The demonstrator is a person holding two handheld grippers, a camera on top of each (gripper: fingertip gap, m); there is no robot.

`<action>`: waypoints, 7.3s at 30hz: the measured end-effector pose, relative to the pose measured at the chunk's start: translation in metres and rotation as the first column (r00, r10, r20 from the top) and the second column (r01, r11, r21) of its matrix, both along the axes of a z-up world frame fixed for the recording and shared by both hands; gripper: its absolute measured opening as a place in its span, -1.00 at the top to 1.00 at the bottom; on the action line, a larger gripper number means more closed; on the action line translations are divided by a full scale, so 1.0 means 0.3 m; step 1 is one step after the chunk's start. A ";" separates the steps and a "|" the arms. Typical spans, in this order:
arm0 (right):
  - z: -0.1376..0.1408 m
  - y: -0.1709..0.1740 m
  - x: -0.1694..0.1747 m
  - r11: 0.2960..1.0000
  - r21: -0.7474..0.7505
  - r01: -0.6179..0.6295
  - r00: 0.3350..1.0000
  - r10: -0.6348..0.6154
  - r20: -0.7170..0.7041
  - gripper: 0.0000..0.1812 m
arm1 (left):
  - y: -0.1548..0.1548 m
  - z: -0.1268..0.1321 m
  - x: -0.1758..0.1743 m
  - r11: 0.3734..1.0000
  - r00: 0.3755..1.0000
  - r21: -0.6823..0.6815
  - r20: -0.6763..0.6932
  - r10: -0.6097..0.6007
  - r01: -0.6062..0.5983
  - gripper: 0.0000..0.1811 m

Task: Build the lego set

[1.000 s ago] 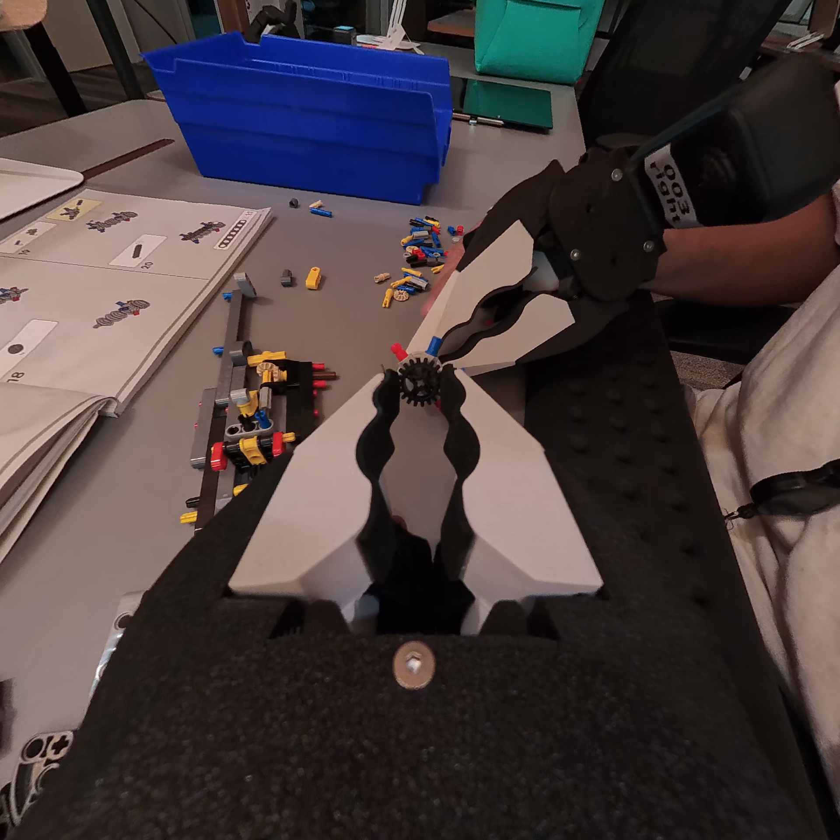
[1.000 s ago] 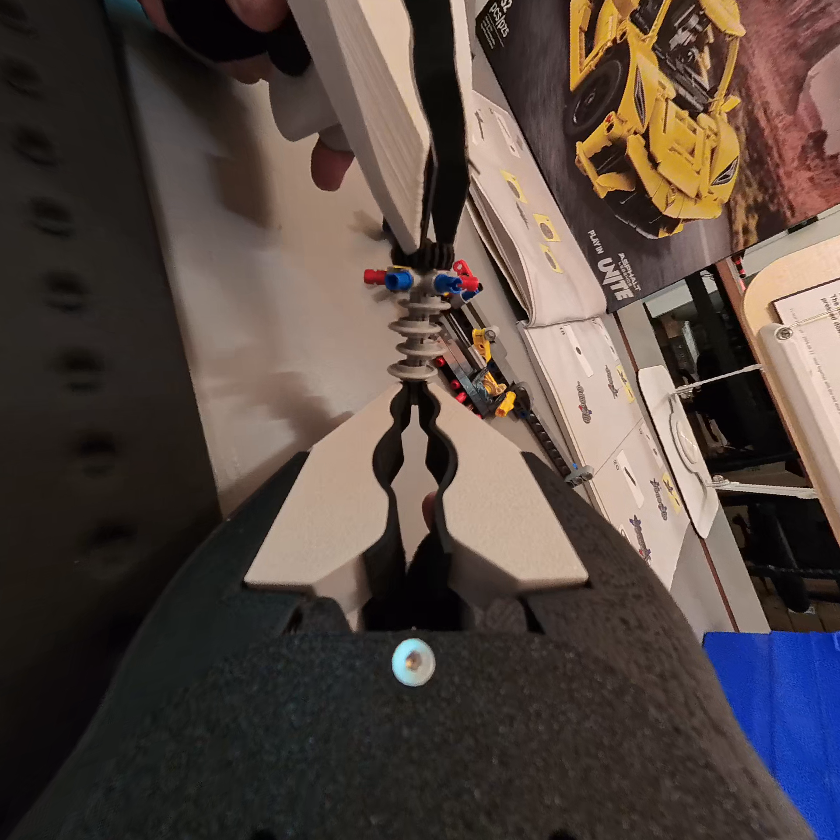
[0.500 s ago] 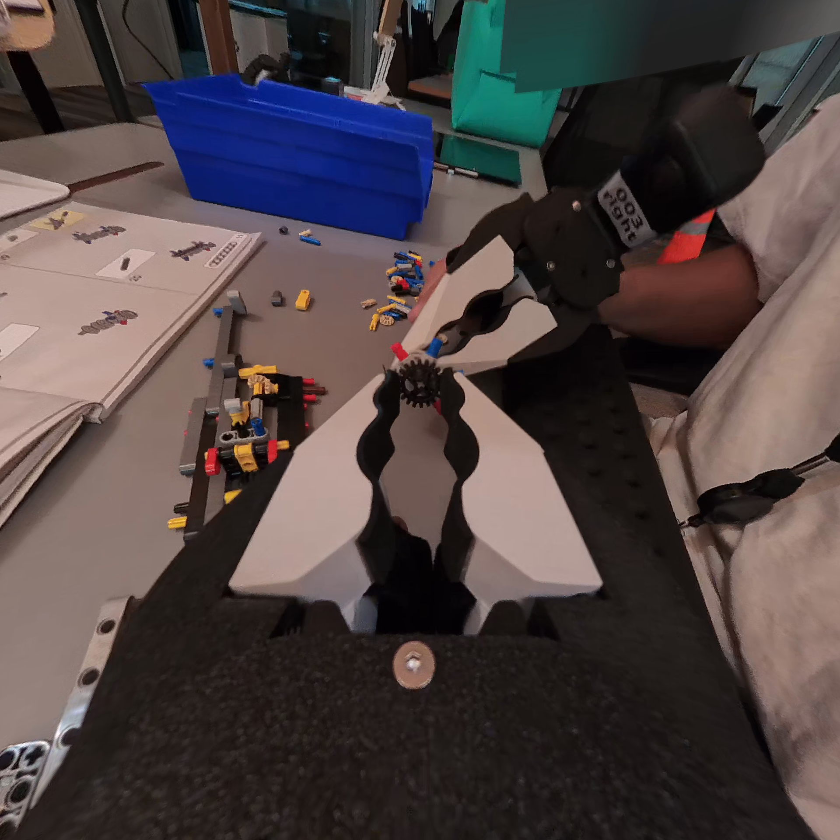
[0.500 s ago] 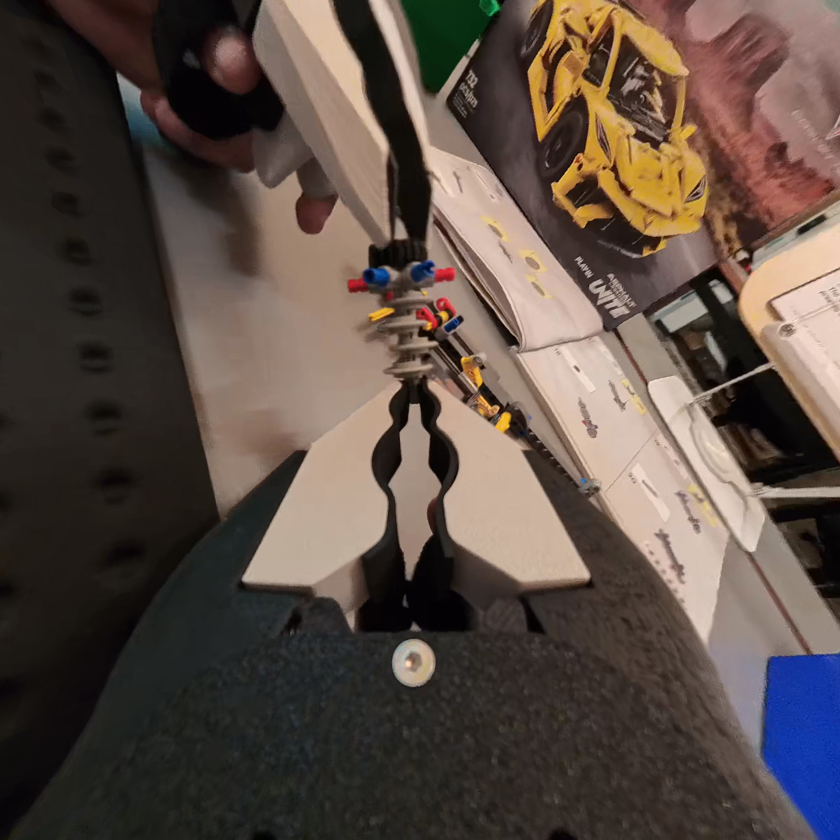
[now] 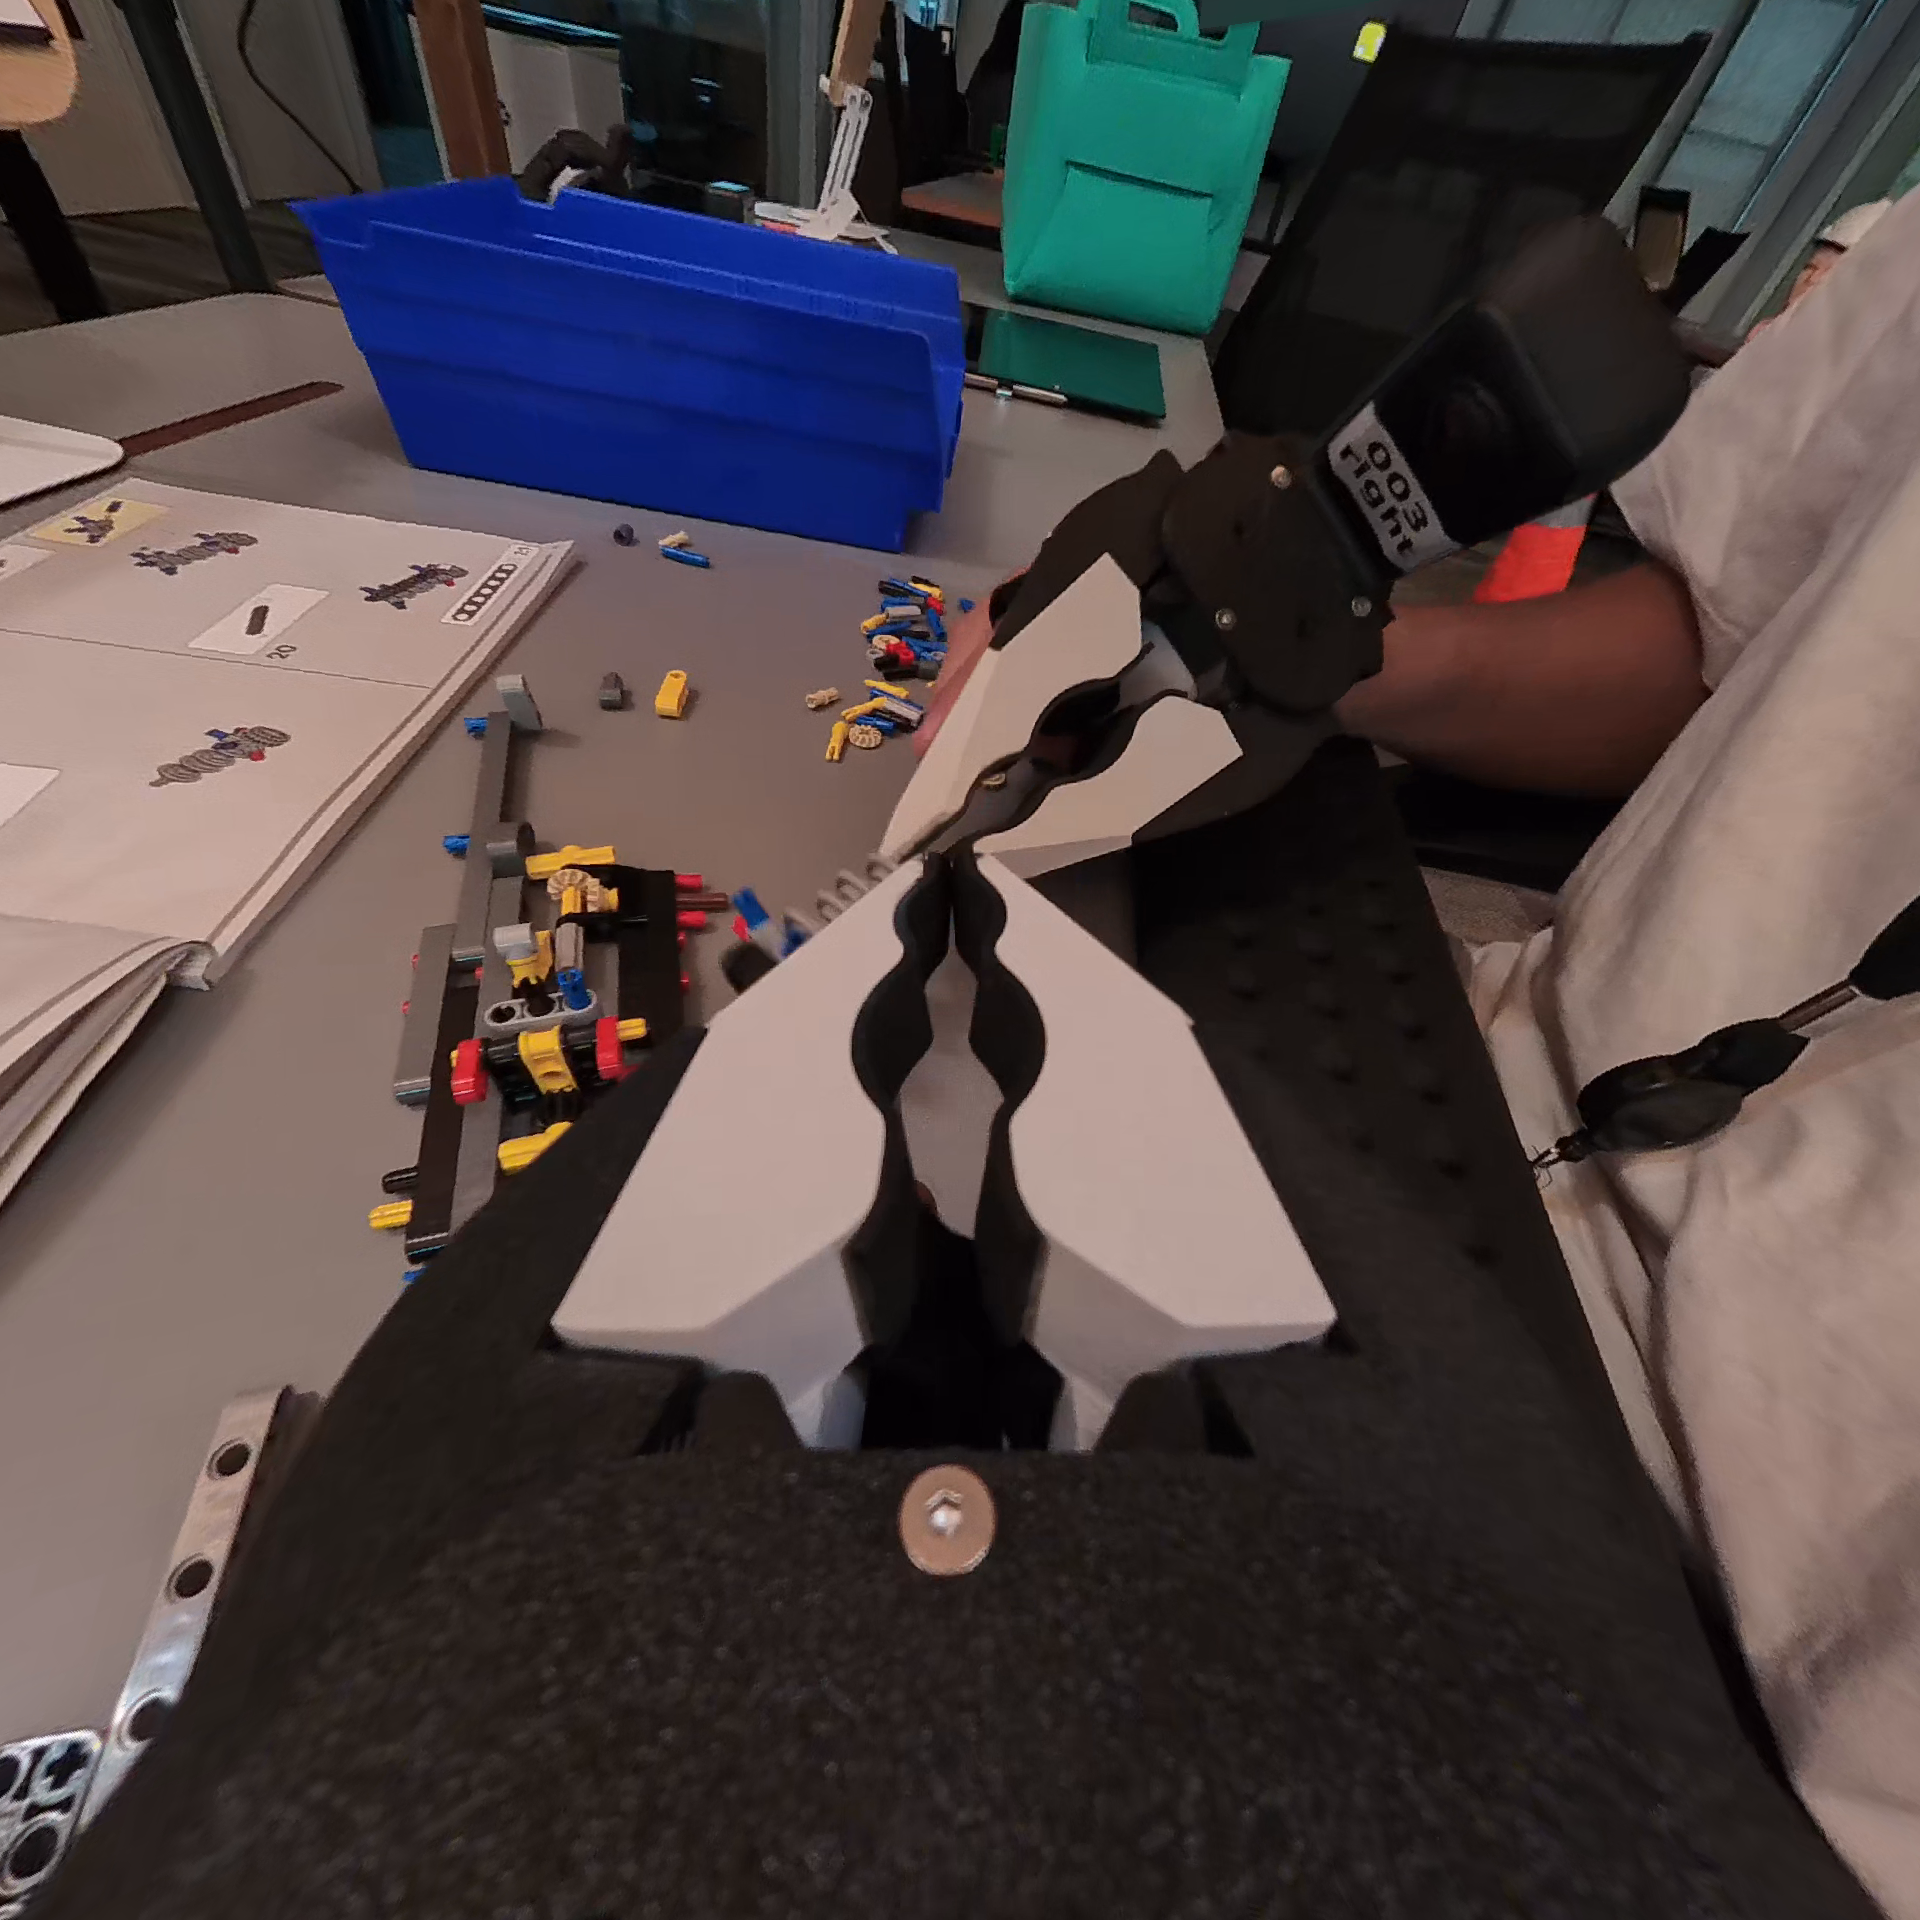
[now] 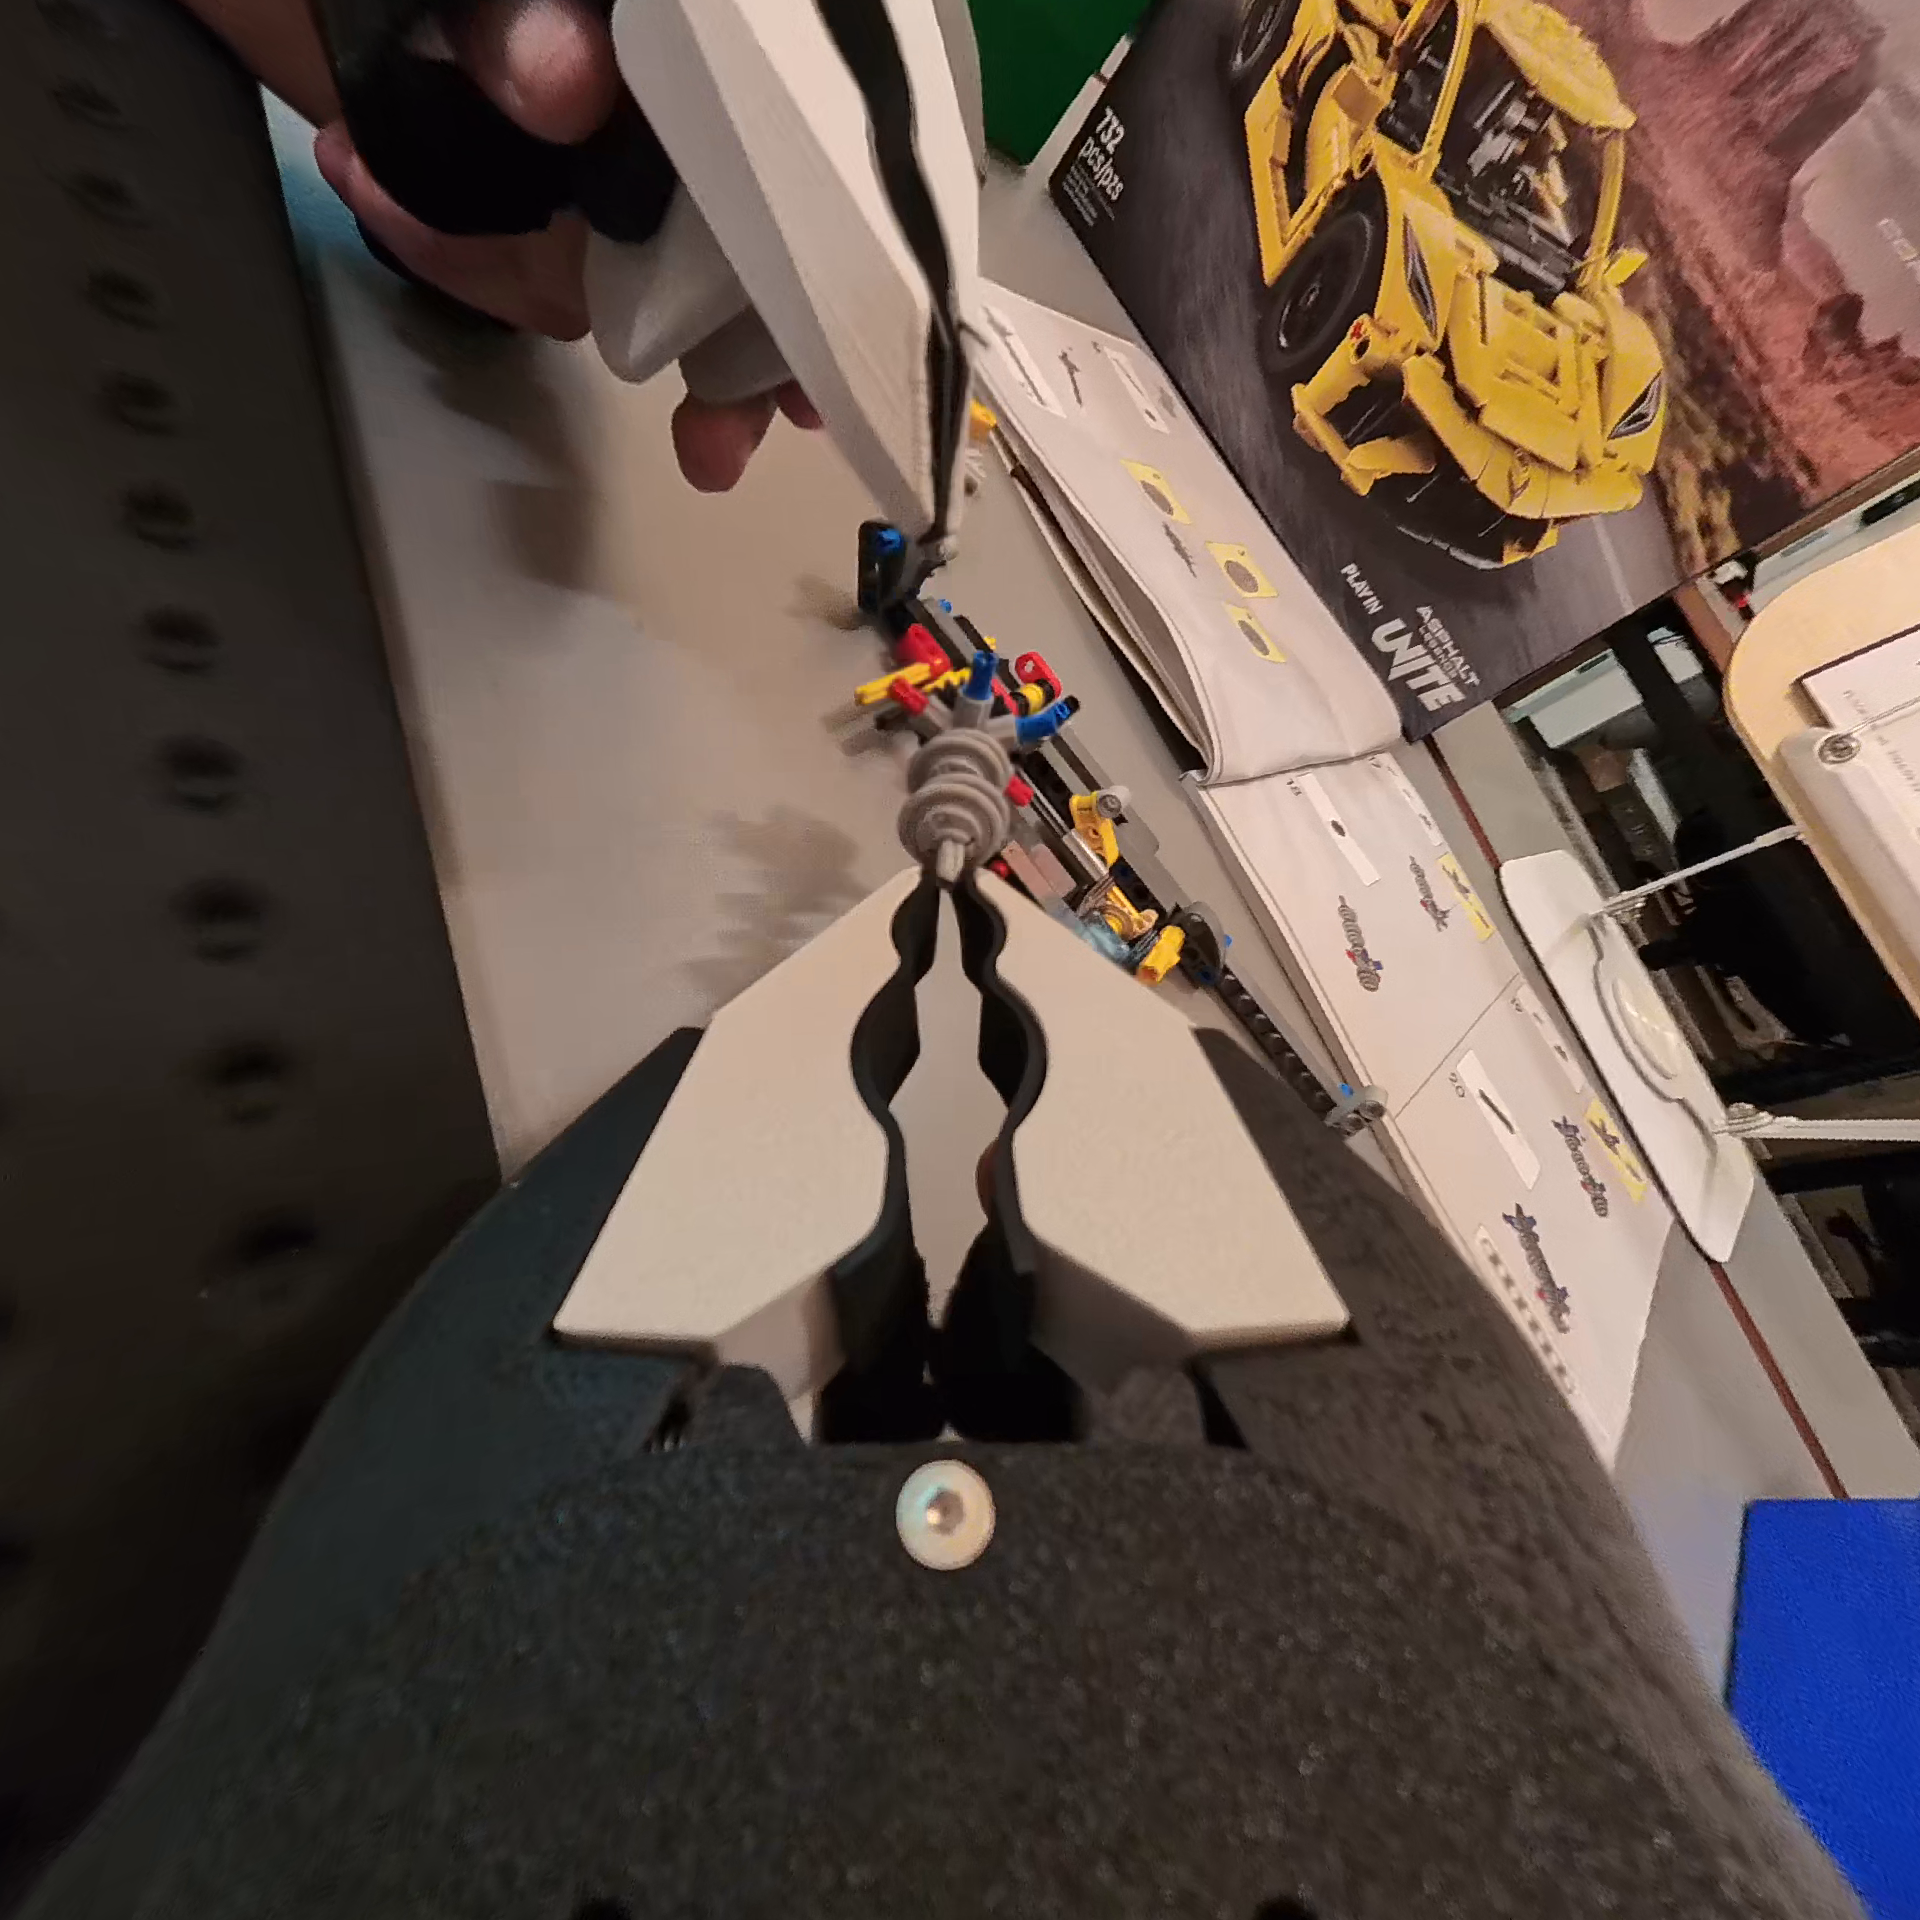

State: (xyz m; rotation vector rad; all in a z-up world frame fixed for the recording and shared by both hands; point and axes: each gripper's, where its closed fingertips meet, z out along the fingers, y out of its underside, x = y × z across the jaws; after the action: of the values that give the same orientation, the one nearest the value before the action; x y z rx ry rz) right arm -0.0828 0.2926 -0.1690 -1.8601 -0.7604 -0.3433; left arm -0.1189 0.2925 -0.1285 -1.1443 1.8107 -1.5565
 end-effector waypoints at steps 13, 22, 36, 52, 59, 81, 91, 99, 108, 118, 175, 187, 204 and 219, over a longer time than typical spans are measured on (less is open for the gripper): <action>0.120 -0.049 -0.060 0.984 0.107 -0.141 0.962 0.162 -0.220 0.99 | 0.039 0.020 -0.019 0.987 0.999 -0.161 -0.049 -0.020 0.012 0.63; 0.152 -0.088 -0.098 0.962 0.109 -0.252 0.879 0.275 -0.390 0.99 | -0.035 0.046 -0.058 0.970 0.988 -0.195 -0.014 -0.151 0.145 0.78; 0.144 -0.108 -0.119 0.948 0.076 -0.310 0.837 0.310 -0.451 0.98 | -0.042 0.062 -0.064 0.962 0.987 -0.224 0.002 -0.160 0.157 0.78; 0.205 -0.114 -0.101 0.947 0.164 -0.275 0.817 0.320 -0.480 0.91 | -0.011 0.084 -0.065 0.954 0.990 -0.267 0.026 -0.138 0.140 0.78; 0.191 -0.110 -0.109 0.948 0.159 -0.275 0.840 0.318 -0.440 0.96 | -0.034 0.058 -0.060 0.954 0.986 -0.252 -0.006 -0.169 0.162 0.78; 0.214 -0.128 -0.112 0.924 0.186 -0.335 0.771 0.382 -0.509 0.97 | -0.055 0.056 -0.070 0.962 0.983 -0.203 0.013 -0.183 0.182 0.78; 0.250 -0.139 -0.098 0.919 0.223 -0.325 0.733 0.394 -0.555 0.97 | -0.025 0.078 -0.072 0.963 0.989 -0.224 0.040 -0.145 0.150 0.91; 0.228 -0.135 -0.109 0.921 0.196 -0.336 0.740 0.387 -0.550 0.97 | -0.050 0.084 -0.084 0.957 0.981 -0.216 0.059 -0.183 0.192 0.99; 0.211 -0.134 -0.111 0.924 0.173 -0.342 0.736 0.377 -0.562 0.97 | -0.051 0.063 -0.085 0.962 0.982 -0.199 0.029 -0.186 0.188 1.00; 0.204 -0.137 -0.112 0.923 0.164 -0.348 0.730 0.376 -0.571 0.97 | -0.057 0.055 -0.088 0.956 0.978 -0.207 0.011 -0.208 0.206 1.00; 0.099 -0.075 -0.060 0.987 0.013 -0.159 0.960 0.158 -0.232 0.92 | -0.022 0.010 -0.063 0.982 0.988 -0.133 -0.057 -0.143 0.134 0.79; 0.025 -0.013 0.015 0.998 0.000 0.058 0.970 -0.057 0.235 0.88 | -0.018 -0.050 -0.028 0.998 0.989 -0.021 -0.134 -0.069 0.067 0.78; 0.013 0.012 0.059 0.987 0.098 0.124 0.912 -0.153 0.382 0.93 | 0.018 -0.077 0.004 1.000 0.986 0.022 -0.167 0.018 -0.015 0.78; -0.032 -0.003 0.046 0.994 0.032 0.102 0.907 -0.106 0.407 0.99 | 0.002 -0.104 0.006 0.996 0.983 0.089 -0.181 0.018 -0.002 0.79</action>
State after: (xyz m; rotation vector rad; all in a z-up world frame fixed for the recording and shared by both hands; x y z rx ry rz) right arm -0.0691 0.2917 -0.1786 -1.8446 -0.9371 -0.8236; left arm -0.1171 0.2932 -0.1597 -1.2864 1.9668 -1.3895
